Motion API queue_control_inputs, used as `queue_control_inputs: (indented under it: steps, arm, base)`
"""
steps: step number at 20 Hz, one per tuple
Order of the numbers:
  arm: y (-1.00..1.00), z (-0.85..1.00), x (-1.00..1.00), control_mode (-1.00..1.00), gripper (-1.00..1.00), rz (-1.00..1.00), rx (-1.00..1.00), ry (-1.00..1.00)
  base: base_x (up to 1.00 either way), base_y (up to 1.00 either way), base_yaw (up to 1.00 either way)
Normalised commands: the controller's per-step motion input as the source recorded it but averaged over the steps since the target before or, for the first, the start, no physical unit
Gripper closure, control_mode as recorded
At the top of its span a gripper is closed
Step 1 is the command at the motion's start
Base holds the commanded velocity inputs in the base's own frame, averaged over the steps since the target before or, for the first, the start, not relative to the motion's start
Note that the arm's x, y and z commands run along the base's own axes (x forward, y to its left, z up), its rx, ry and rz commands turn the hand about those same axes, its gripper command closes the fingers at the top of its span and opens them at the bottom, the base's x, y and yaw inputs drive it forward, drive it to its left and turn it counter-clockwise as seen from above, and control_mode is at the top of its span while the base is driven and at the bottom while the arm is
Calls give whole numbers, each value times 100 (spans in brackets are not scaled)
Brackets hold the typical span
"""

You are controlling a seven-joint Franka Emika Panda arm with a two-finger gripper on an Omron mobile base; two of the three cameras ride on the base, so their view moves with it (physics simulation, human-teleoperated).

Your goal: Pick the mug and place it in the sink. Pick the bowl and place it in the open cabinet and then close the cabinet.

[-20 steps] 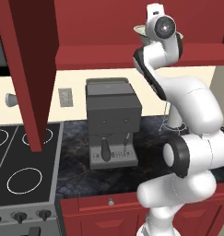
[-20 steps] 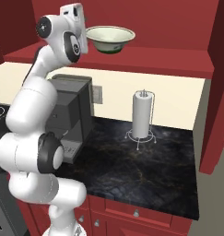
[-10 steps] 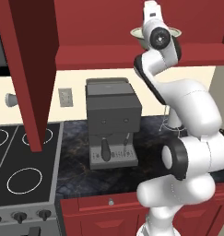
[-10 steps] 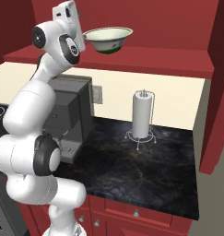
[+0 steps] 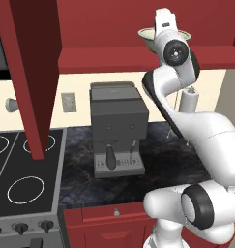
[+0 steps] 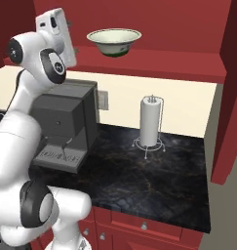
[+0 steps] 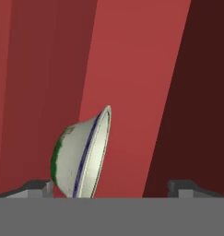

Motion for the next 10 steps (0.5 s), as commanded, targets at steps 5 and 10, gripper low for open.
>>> queue_control_inputs:
  steps: [5, 10]
  arm:
    - [0, 46, -97, -100, -100, 0, 0, 34]
    - [0, 70, -73, -100, -100, -2, 5, 51]
  base:
    - [0, 0, 0]
    - [0, 0, 0]
